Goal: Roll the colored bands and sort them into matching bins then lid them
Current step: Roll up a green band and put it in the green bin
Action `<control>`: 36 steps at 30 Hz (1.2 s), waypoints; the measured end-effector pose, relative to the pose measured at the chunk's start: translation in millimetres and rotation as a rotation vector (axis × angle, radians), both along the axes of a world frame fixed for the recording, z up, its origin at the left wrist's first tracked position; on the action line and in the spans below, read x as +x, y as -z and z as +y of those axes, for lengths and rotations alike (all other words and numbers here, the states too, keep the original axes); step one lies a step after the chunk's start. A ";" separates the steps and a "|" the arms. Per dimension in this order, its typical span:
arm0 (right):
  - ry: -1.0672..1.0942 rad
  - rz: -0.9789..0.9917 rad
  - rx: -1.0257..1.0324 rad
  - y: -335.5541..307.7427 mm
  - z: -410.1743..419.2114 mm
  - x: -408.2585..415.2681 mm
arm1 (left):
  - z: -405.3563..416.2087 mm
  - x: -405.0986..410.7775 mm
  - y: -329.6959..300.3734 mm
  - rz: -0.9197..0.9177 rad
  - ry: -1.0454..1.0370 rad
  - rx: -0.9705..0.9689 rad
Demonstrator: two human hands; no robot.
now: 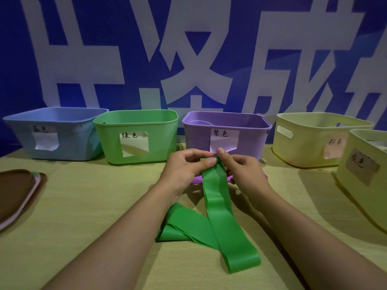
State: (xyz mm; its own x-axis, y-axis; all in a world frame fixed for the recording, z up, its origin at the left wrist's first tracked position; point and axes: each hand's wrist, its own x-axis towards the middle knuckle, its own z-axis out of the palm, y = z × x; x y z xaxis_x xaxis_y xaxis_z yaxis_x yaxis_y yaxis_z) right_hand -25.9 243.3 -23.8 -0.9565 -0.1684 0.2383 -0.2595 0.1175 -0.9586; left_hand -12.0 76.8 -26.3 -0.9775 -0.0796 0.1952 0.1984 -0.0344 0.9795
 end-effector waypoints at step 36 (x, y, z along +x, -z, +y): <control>0.006 0.053 -0.045 3.1 0.0 -2.4 | -0.1 -3.4 3.2 -0.047 -0.038 -0.007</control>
